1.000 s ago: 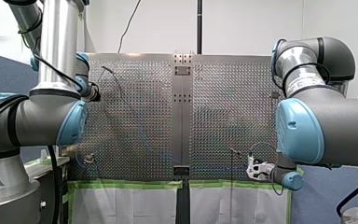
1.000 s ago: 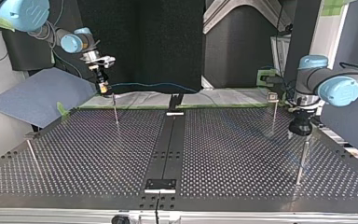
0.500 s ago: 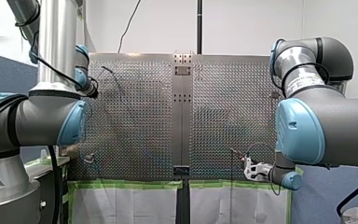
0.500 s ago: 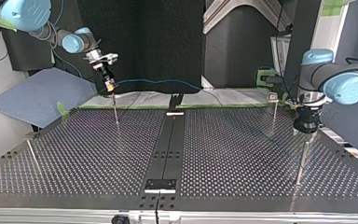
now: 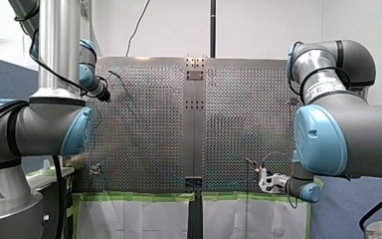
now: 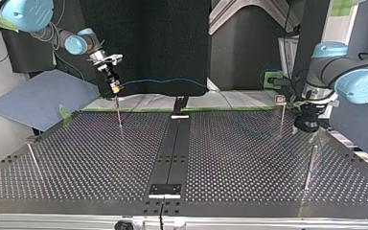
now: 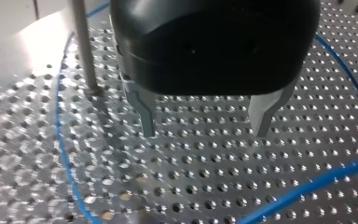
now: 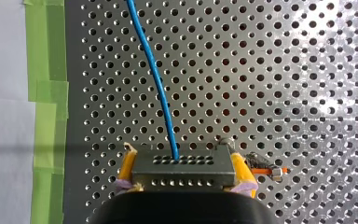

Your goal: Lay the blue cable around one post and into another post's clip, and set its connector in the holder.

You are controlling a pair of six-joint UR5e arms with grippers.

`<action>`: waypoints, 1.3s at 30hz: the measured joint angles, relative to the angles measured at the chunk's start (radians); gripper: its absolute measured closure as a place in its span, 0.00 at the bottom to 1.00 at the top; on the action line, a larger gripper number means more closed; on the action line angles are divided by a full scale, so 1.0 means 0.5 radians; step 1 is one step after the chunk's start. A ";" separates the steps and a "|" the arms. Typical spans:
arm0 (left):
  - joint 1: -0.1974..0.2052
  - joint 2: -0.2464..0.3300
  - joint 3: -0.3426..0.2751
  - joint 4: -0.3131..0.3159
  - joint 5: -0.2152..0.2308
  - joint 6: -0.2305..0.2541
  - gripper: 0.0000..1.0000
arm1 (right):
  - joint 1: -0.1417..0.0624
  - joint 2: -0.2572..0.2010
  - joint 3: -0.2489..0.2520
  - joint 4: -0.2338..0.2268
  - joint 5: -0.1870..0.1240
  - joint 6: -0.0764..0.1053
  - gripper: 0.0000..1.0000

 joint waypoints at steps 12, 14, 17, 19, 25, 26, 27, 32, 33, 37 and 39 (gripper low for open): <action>0.041 0.194 -0.061 -0.088 -0.050 -0.079 0.02 | 0.004 0.000 0.000 0.000 0.000 0.000 1.00; 0.045 0.226 -0.062 -0.118 -0.049 -0.062 0.02 | 0.006 0.000 0.000 0.000 0.000 0.000 1.00; 0.051 0.274 -0.058 -0.165 -0.035 -0.026 0.02 | 0.009 0.000 0.000 0.000 0.000 0.000 1.00; 0.058 0.305 -0.046 -0.197 -0.014 0.002 0.02 | 0.012 0.000 -0.001 0.000 0.000 0.000 1.00; 0.083 0.390 0.019 -0.280 0.041 0.085 0.02 | 0.021 0.000 -0.005 0.011 0.000 0.000 1.00; 0.087 0.406 0.035 -0.297 0.043 0.100 0.02 | 0.021 0.000 -0.004 0.014 0.000 0.001 1.00; 0.092 0.429 0.057 -0.321 0.041 0.124 0.02 | 0.021 0.000 -0.004 0.016 0.000 0.002 1.00; 0.112 0.521 0.149 -0.411 0.034 0.212 0.02 | 0.024 0.000 -0.007 0.024 0.001 0.002 1.00; 0.115 0.544 0.172 -0.436 0.036 0.227 0.02 | 0.025 0.000 -0.011 0.029 0.003 0.002 1.00; 0.110 0.611 0.239 -0.503 0.053 0.249 0.02 | 0.032 0.000 -0.022 0.061 0.010 0.000 1.00; 0.105 0.648 0.272 -0.540 0.080 0.250 0.02 | 0.035 0.000 -0.024 0.072 0.011 0.000 1.00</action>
